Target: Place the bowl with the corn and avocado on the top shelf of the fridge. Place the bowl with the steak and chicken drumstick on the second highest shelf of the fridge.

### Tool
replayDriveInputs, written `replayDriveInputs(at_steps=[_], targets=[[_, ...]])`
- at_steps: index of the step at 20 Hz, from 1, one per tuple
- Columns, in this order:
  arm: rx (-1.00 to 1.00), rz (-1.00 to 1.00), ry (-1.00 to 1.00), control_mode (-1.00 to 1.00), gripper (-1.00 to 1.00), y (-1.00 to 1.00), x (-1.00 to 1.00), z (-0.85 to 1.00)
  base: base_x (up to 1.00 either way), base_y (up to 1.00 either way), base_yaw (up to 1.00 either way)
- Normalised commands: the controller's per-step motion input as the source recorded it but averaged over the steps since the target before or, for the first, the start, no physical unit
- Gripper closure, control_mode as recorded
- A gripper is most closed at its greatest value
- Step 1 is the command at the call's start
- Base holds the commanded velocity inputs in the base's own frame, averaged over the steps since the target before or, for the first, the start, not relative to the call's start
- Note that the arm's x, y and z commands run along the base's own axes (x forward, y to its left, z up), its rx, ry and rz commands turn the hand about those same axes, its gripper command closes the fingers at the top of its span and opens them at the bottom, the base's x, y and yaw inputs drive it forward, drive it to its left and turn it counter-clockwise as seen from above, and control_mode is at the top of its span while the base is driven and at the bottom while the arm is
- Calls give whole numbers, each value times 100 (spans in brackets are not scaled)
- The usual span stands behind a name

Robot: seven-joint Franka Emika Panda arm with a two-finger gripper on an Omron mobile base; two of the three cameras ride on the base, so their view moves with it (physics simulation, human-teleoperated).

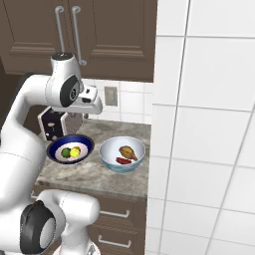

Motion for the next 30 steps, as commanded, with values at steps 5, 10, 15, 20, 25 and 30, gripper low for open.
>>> replayDriveInputs(at_steps=[5, 10, 15, 20, 25, 30], targets=[[4, -7, -2, -100, -100, 18, -9, -20, 0, 0, 0], [5, -22, 12, -100, -100, 46, 17, -93, 0, 0, 0], [15, -26, 6, -100, -100, 16, 20, -94, 0, 0, 0], [14, -22, 0, -100, -100, 13, 1, -99, 0, 0, 0], [7, -14, 0, -100, -100, 4, 7, -74, 0, 0, 0], [4, -6, 0, -100, -100, 7, 33, -33, 0, 0, 0]])
